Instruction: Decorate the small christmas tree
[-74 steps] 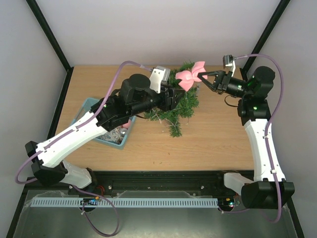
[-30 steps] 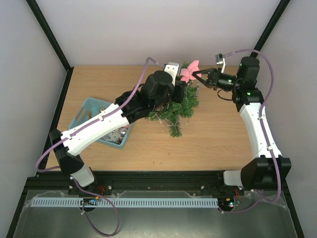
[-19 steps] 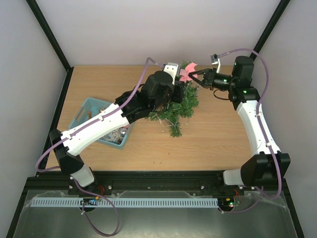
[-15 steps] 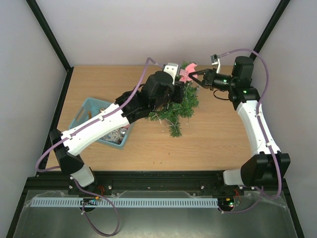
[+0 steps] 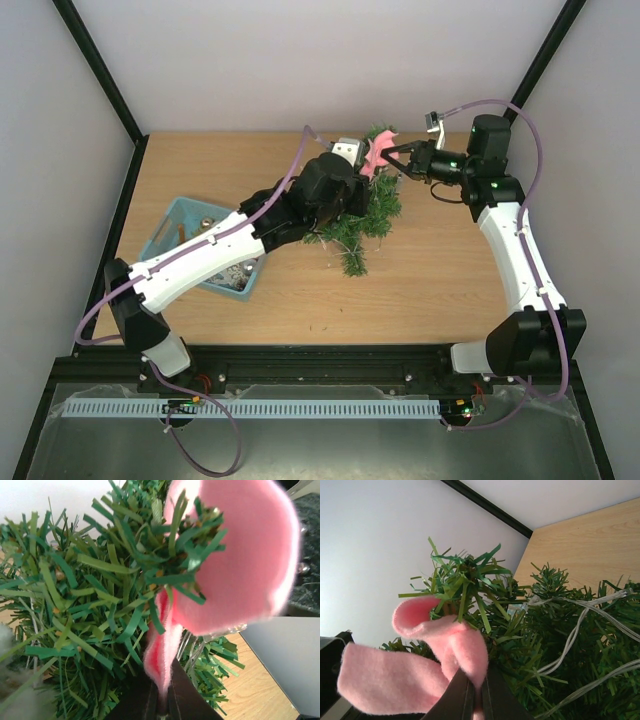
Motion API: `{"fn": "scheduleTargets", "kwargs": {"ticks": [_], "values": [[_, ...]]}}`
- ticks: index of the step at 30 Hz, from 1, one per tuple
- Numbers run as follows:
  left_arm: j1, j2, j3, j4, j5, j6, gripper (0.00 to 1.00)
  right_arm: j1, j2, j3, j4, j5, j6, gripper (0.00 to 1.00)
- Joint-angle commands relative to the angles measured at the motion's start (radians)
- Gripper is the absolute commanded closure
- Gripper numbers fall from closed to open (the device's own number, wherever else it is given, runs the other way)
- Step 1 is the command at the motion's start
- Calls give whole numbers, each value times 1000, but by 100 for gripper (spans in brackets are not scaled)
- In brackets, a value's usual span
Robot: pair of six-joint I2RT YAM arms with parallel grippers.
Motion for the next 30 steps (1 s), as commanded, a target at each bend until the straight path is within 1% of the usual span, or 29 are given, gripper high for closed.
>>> {"fn": "scheduleTargets", "kwargs": {"ticks": [1,5,8,10,16,21,25,30], "values": [[-2,-31,-23,9,-21,-18,98,3,-4,4,-18,-2,-20,98],[-2,-43,-22,12,-22,-20,97,3,-10,0,-19,0,-19,96],[-2,-53,-17,10,-20,-24,95,3,-18,3,-25,5,-20,90],[-2,-60,-14,8,-21,-30,92,3,-23,6,-34,13,-23,84],[-1,-77,-13,-19,-53,-39,79,2,-42,4,-82,40,-58,78],[3,-104,-22,-48,-79,-59,77,-20,-68,-14,-108,52,-69,73],[2,-138,-30,-64,-98,-76,76,-39,-93,-11,-121,50,-69,63],[2,-174,-33,-71,-98,-87,74,-49,-107,-12,-132,51,-62,56]]}}
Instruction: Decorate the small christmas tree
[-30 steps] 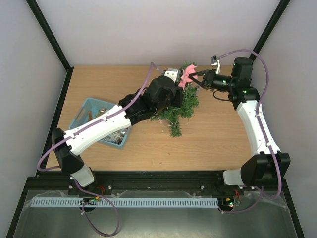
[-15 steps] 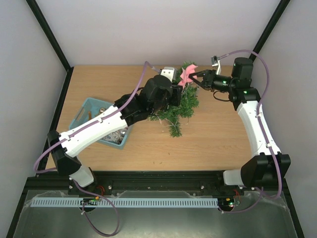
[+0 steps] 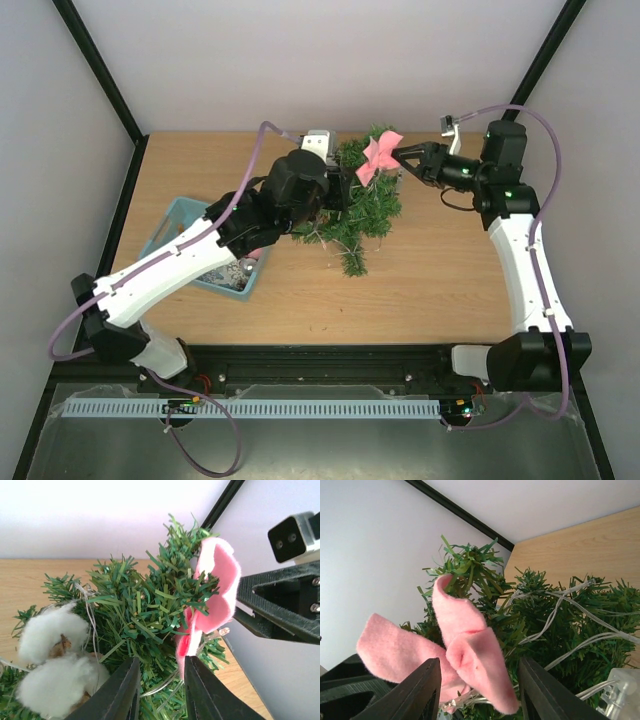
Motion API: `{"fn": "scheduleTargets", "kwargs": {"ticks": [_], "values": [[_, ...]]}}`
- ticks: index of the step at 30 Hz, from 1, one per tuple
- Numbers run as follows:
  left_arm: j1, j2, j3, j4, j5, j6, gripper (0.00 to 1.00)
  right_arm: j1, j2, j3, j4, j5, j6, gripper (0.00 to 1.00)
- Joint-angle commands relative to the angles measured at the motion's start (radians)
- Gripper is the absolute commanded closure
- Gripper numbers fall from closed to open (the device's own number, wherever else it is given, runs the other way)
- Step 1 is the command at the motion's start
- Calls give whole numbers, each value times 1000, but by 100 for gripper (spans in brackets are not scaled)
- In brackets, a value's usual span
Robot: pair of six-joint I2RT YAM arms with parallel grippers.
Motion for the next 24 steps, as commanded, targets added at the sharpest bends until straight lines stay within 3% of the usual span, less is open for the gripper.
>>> {"fn": "scheduleTargets", "kwargs": {"ticks": [1,7,10,15,24], "values": [[1,-60,-7,-22,-30,-19,73,-8,-31,-7,-34,-8,-4,55],[2,-128,-18,-52,-53,-23,67,-27,-70,-3,-79,3,-10,50],[4,-183,-3,-104,-87,-5,61,-31,-143,37,-191,108,-74,51],[71,-286,22,-238,-94,7,49,-31,-246,94,-361,283,-154,42],[158,-557,-203,-299,-90,-33,21,-5,-426,-84,-380,267,-123,28]]}}
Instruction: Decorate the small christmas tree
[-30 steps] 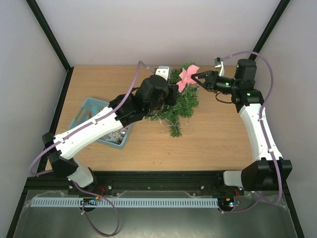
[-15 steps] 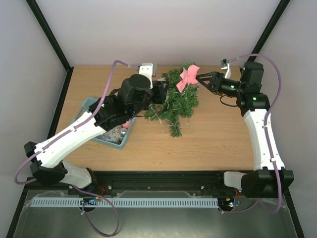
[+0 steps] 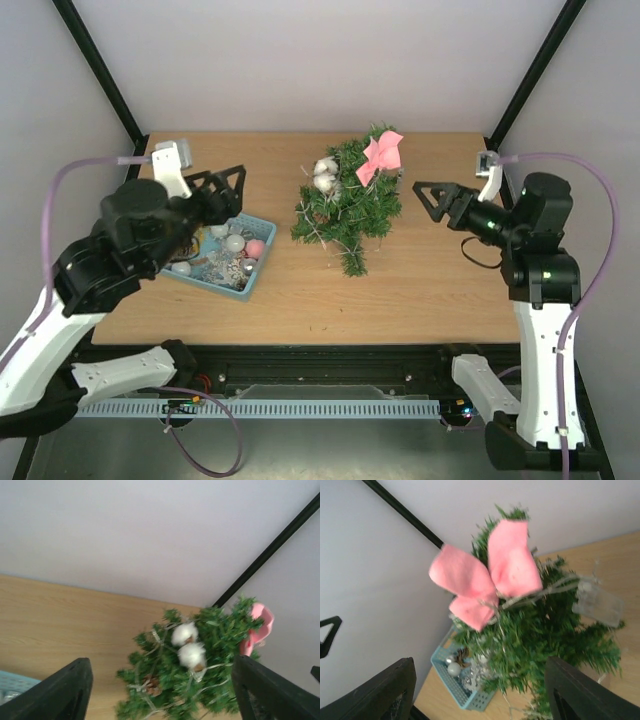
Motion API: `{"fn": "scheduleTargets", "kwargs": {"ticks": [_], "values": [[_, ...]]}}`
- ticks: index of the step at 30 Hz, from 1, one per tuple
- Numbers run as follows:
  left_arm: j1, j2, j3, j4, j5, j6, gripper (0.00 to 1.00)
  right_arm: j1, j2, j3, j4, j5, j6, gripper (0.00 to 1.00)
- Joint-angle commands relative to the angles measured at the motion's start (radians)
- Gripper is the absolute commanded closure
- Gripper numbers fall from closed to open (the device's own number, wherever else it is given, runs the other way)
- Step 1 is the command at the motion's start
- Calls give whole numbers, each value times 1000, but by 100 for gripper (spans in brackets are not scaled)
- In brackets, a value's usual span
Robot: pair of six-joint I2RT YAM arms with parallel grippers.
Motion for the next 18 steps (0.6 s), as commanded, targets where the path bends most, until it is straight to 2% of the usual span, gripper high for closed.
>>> {"fn": "scheduleTargets", "kwargs": {"ticks": [1,4,5,14,18], "values": [[16,-74,-96,-75,-5,-25,17,29,-62,-107,-69,4,-1,23],[17,-104,-141,-105,0,-50,1,43,-112,-168,-72,-1,1,5],[17,-114,-157,-108,4,-57,1,46,-128,-187,-68,-4,2,0],[19,-109,-201,-187,56,-134,1,50,-214,-324,-64,-45,35,2],[24,-101,-239,-214,35,-174,0,52,-237,-368,-60,-54,45,1]]}}
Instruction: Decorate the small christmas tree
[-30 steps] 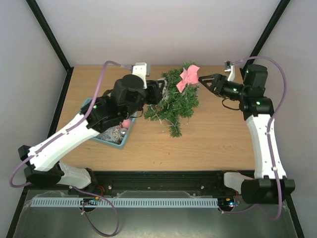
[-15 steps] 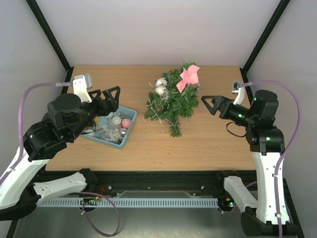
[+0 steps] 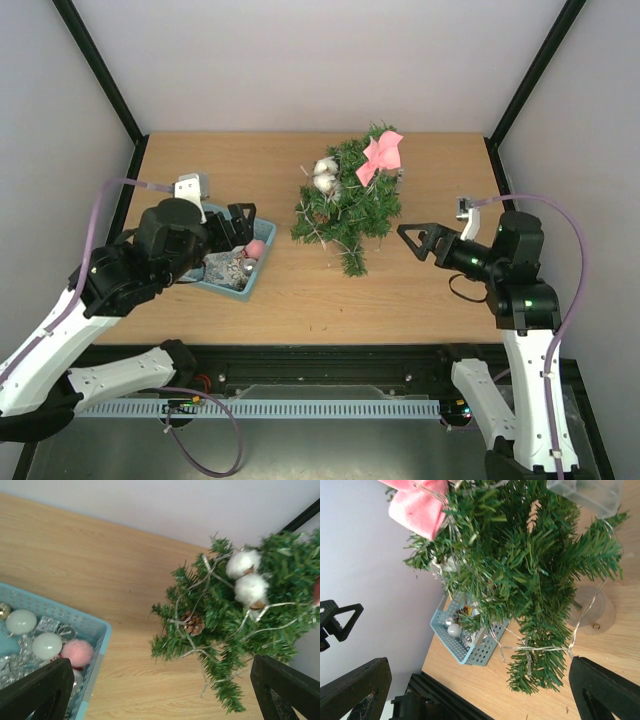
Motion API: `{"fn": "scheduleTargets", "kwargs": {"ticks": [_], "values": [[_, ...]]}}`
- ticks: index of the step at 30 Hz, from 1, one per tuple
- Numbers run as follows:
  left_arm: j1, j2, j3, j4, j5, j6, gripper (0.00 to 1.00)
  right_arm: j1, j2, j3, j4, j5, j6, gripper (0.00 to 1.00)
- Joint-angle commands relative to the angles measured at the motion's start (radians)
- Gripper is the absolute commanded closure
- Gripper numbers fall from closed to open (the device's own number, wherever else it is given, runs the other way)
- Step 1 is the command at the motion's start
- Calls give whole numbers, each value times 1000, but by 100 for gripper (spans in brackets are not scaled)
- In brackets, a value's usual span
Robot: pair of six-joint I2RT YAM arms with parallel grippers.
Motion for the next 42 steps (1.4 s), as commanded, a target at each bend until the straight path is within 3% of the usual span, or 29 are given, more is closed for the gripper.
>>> {"fn": "scheduleTargets", "kwargs": {"ticks": [1,15,25,30,33,42], "values": [[13,9,-43,-56,-15,-61,0,8,-25,-50,-13,-41,23,1],[149,121,-130,-163,98,-116,1,179,120,-46,-138,58,-50,1],[563,299,-302,-20,288,65,1,230,284,-19,-135,22,-74,0],[638,398,-354,88,351,95,2,260,355,-14,-119,5,-91,1],[649,434,-380,143,374,87,7,271,379,-19,-108,4,-96,1],[672,509,-412,239,439,90,42,287,403,-49,-96,13,-105,2]]}}
